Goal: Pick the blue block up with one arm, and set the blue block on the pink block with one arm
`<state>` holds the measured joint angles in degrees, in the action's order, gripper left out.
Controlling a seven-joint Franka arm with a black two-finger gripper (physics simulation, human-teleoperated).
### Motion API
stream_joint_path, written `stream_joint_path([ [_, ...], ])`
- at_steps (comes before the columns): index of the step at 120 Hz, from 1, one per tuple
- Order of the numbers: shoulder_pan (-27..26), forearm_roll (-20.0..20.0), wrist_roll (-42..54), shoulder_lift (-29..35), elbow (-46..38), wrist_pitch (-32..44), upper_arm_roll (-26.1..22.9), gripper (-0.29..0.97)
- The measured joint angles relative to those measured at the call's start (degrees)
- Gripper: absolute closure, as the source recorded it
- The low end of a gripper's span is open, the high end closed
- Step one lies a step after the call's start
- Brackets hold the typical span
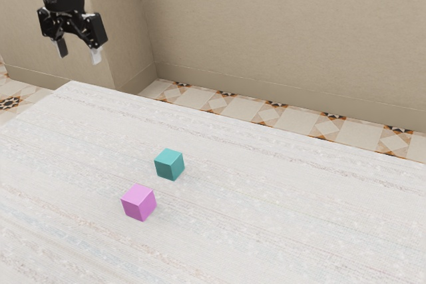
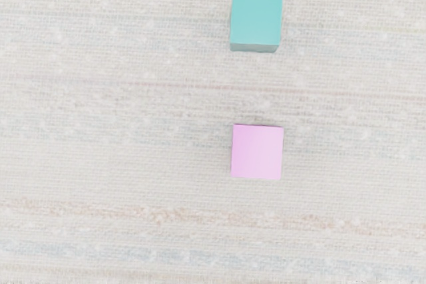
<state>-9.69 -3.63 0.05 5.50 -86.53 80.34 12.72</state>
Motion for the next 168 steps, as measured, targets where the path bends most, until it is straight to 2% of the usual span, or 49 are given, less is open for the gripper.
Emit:
stream_joint_path([
  [42,1.4,1.86,1.13,-1.32,0.7,-2.9,0.23,0.0],
  [54,1.34,2.0,1.21,-2.81,13.09,-6.21,-0.36,0.0],
  [65,0.23,2.46,1.27,-3.81,18.67,-8.96,-0.64,0.0],
  [93,-3.42,3.03,0.94,-6.42,20.47,-11.58,-0.5,0.0],
  [110,-4.1,3.2,0.73,-8.06,20.2,-10.5,-1.09,0.0],
  [123,-1.05,3.29,0.58,-6.68,10.06,-4.34,-4.54,0.0],
  [141,0.36,1.88,0.43,-5.91,-6.69,7.17,-5.83,0.0],
  [152,1.35,1.46,0.44,-5.78,-12.53,13.81,-6.65,0.0],
  [168,2.37,1.3,0.78,-4.69,-25.38,25.66,-7.4,0.0],
])
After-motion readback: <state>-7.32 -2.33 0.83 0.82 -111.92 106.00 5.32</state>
